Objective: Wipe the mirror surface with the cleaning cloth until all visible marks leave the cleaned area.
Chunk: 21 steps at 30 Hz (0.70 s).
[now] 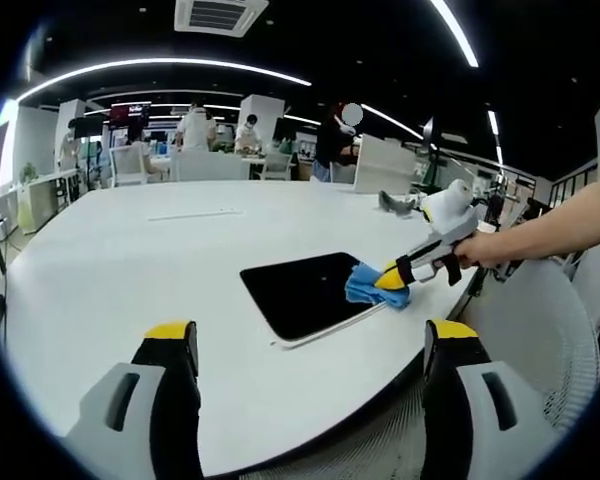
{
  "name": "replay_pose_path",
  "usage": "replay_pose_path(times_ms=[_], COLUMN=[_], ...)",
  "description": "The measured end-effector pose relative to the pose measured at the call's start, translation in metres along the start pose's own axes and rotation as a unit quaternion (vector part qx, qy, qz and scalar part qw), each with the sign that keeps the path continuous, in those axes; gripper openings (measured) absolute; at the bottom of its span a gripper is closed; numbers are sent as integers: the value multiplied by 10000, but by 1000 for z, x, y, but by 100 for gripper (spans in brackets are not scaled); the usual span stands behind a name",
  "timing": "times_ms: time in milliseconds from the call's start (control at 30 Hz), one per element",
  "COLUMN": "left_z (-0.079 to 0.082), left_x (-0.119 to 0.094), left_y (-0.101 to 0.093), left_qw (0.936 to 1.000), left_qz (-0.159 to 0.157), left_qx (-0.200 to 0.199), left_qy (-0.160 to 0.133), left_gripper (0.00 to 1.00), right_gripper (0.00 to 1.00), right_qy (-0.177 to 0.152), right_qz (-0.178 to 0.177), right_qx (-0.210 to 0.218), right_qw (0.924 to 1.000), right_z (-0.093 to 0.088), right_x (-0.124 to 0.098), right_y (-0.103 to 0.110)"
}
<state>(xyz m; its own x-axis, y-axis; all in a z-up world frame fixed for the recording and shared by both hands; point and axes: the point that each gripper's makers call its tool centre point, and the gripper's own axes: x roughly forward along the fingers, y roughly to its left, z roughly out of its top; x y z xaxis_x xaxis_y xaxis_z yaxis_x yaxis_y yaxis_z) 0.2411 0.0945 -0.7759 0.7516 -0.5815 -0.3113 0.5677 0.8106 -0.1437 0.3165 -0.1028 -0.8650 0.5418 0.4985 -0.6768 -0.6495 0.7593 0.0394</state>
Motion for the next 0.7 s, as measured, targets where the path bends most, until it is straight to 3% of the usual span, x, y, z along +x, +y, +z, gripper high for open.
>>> replay_pose_path(times_ms=[333,700], left_z=[1,0], left_x=[0,0], left_y=[-1,0], left_qw=[10000,10000], left_qz=[-34,0], left_qx=[-16,-16], left_qy=[-25,-9], left_gripper=[92,92], right_gripper=[0,0], right_qy=[21,9], right_qz=[58,376], right_qx=[-40,-247], right_qw=[10000,9990], right_z=[0,19], right_x=[1,24], right_y=[2,34])
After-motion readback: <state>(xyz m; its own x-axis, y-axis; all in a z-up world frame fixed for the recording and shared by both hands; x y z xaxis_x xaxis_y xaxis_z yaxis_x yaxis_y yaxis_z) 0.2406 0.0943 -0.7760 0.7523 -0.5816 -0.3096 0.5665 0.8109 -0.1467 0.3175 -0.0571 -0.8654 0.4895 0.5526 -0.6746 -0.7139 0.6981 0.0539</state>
